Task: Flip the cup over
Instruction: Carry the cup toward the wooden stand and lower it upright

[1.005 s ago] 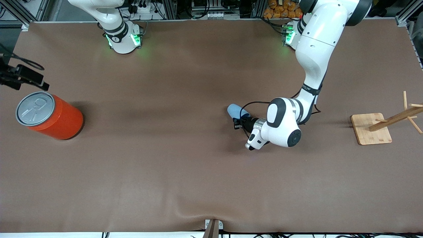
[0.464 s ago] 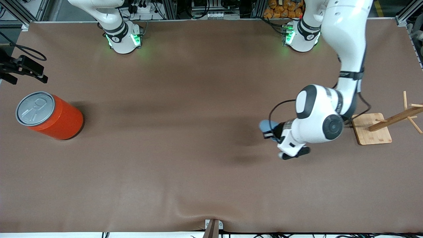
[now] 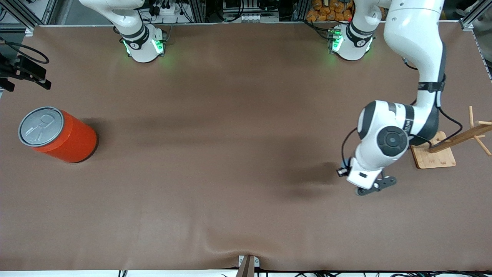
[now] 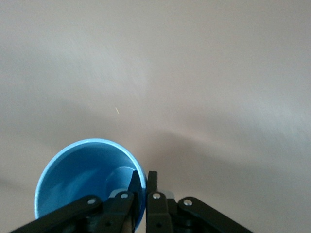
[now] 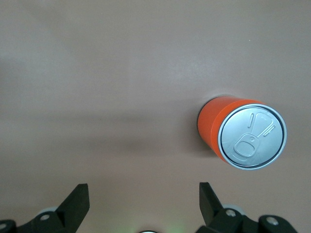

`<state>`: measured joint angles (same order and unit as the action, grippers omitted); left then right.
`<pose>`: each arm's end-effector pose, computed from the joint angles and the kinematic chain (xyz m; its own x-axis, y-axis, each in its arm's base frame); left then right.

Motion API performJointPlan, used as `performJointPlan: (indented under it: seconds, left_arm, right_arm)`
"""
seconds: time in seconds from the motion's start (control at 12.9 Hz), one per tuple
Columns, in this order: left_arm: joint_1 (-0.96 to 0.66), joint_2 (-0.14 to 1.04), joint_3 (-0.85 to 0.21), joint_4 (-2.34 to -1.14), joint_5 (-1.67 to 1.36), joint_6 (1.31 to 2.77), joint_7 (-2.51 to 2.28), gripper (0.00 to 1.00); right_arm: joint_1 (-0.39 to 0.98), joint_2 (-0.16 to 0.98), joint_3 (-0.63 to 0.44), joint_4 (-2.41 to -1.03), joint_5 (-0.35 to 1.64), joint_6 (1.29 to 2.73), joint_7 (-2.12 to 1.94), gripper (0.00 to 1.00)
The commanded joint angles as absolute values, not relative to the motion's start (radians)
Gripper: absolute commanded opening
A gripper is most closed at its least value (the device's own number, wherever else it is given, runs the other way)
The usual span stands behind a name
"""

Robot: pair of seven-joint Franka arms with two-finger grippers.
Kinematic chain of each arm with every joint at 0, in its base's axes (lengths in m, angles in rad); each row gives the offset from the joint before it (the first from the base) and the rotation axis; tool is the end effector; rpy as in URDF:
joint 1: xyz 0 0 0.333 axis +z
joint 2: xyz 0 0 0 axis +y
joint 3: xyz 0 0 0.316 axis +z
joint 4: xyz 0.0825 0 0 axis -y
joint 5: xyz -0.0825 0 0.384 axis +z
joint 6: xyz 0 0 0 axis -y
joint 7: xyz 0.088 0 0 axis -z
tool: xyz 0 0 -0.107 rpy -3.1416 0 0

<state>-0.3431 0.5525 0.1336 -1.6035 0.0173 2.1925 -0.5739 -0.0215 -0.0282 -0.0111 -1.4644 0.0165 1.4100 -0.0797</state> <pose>0.6760 -0.1557 0.3145 0.9426 0.3245 0.0790 0.3288 -0.9431 -0.0493 0.5280 -0.0153 0.6752 0.9985 0.0497 -0.0248 0.0493 -0.9986 -0.0187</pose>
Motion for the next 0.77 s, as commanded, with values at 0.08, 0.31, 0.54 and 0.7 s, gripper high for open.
performJointPlan:
  seconds: [0.08,0.31,0.54,0.7]
  left_arm:
    - [-0.284,0.545,0.132,-1.716,0.043,2.426,-0.592,0.0]
    - [-0.253,0.551,0.137,-1.781,0.046,2.56,-0.588,0.0]
    - [-0.25,0.555,0.14,-1.784,0.093,2.577,-0.595,0.05]
    - [-0.252,0.554,0.138,-1.789,0.097,2.576,-0.626,1.0]
  right_arm:
    - [-0.044,-0.031,0.0,-1.451,0.018,1.391,-0.1,1.0]
    - [-0.043,-0.028,0.002,-1.442,0.008,1.391,-0.097,1.0]
    - [-0.043,-0.029,0.0,-1.44,0.005,1.388,-0.098,1.0]
    - [-0.044,-0.031,-0.002,-1.44,0.008,1.387,-0.098,1.0]
